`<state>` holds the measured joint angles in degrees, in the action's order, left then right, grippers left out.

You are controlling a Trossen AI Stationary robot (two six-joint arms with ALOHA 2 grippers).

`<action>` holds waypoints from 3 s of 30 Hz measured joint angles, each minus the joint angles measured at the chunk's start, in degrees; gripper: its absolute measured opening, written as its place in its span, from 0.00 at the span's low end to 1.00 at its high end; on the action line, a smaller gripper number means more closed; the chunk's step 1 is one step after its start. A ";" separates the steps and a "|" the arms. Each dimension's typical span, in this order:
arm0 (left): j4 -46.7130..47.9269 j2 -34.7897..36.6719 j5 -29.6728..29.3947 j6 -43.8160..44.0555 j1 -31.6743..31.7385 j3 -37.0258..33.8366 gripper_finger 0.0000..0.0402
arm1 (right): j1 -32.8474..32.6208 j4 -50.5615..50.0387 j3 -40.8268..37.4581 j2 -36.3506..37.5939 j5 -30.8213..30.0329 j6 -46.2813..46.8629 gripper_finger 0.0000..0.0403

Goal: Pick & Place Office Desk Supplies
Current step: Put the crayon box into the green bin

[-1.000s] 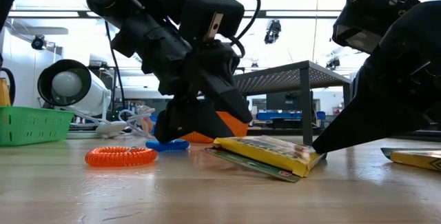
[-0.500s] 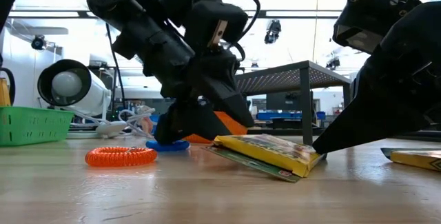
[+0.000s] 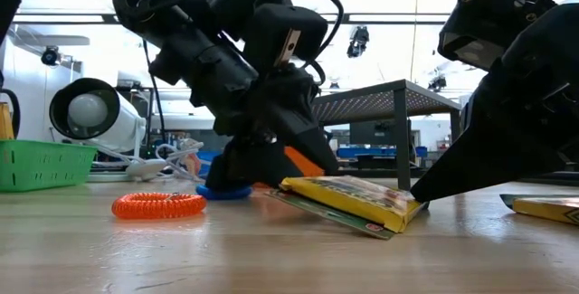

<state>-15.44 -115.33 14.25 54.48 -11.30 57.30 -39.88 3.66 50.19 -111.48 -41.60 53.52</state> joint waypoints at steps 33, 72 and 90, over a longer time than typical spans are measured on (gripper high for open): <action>-3.54 -0.17 0.56 -1.92 -0.75 0.00 0.26 | 0.00 0.02 -0.02 0.00 0.04 -0.15 0.02; -2.40 -0.04 1.00 -1.99 -0.65 0.07 0.12 | -2.83 -4.77 -0.09 13.33 -5.42 -8.83 0.02; -2.97 0.52 2.33 -0.58 -0.60 0.03 0.11 | -5.53 -17.30 -0.79 17.51 -13.93 0.88 0.02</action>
<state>-18.41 -114.80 16.58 53.90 -11.90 57.33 -45.41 -13.64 49.40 -93.97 -55.53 54.40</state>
